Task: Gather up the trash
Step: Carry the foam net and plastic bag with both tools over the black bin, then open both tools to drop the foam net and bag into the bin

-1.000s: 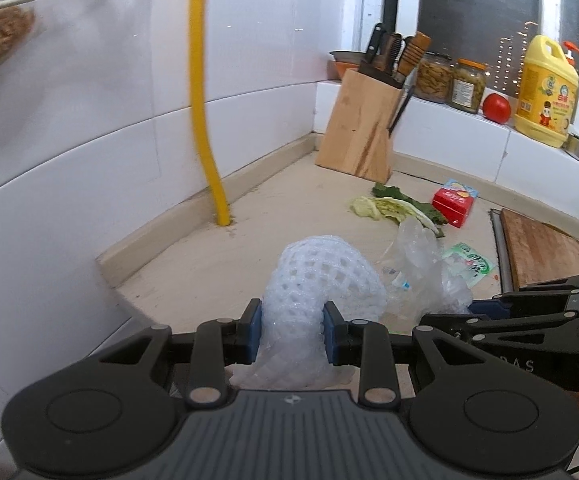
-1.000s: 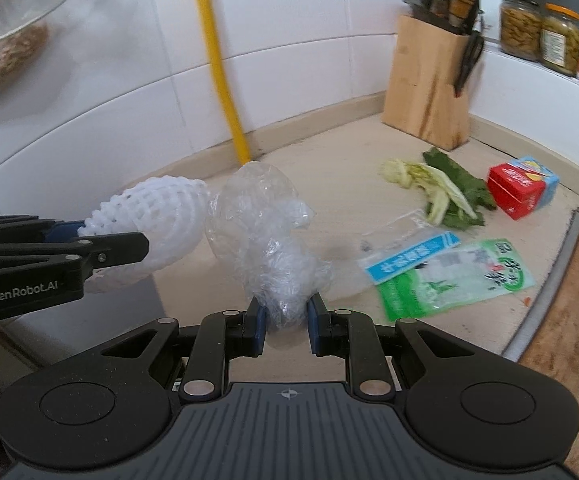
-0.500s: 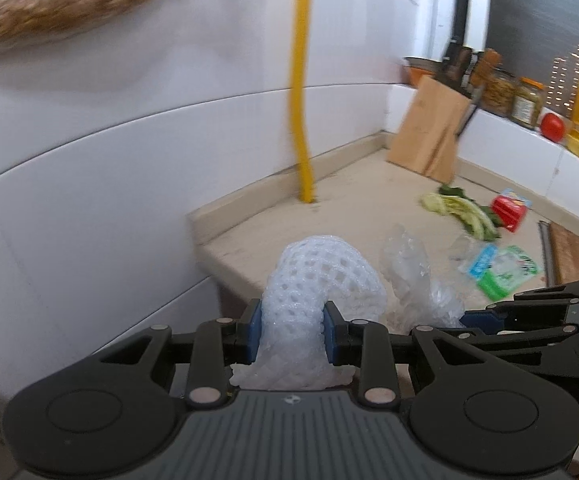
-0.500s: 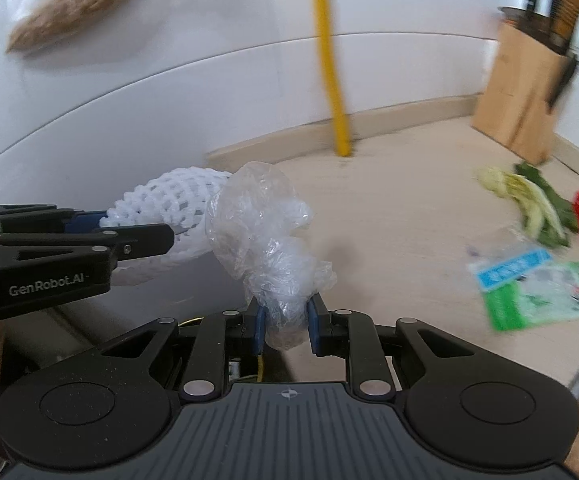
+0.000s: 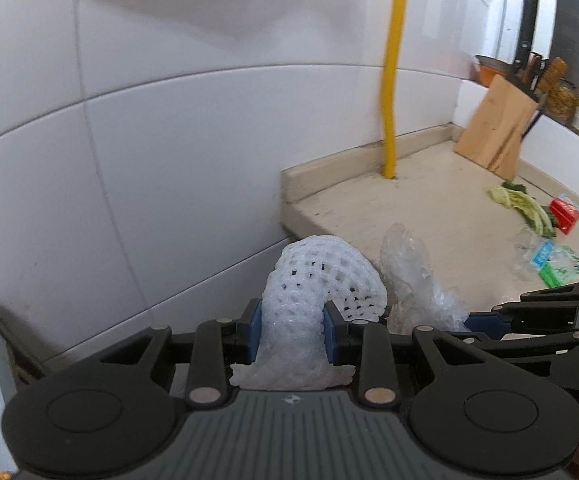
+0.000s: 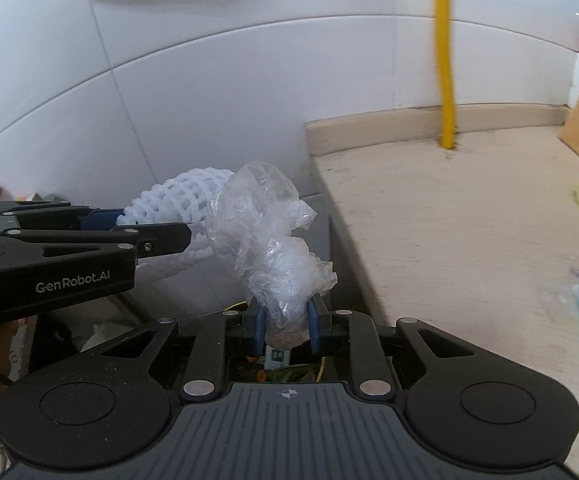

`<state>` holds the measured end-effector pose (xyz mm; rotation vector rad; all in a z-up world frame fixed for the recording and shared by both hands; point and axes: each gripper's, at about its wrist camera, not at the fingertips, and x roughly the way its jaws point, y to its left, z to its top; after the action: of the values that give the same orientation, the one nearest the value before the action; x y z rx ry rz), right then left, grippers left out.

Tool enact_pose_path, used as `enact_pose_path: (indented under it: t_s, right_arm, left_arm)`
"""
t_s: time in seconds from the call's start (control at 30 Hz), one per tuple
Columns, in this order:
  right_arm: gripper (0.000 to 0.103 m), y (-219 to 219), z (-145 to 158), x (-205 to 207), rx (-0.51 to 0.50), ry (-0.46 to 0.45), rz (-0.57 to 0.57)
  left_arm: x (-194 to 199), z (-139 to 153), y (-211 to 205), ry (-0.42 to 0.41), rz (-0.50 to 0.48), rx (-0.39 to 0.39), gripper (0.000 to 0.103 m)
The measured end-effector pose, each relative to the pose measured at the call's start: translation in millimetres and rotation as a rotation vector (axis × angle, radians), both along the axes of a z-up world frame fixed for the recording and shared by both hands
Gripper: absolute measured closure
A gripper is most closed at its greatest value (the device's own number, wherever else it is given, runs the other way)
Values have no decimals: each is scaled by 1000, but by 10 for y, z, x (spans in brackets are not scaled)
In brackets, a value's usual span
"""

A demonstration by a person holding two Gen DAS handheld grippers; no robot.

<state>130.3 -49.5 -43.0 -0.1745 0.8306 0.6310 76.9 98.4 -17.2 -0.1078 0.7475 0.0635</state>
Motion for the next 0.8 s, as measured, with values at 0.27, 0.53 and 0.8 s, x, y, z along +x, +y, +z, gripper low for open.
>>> enact_pose_path:
  t_s: [0.27, 0.53, 0.8]
  right_arm:
    - [74, 274, -155, 51, -34, 38, 40]
    - [73, 454, -404, 197, -79, 82, 47]
    - [68, 590, -732, 428, -127, 142, 30]
  left_arm:
    - [67, -220, 197, 58, 48, -19, 78]
    - [209, -450, 305, 124, 78, -24, 78]
    - [370, -701, 435, 217, 118, -40, 69]
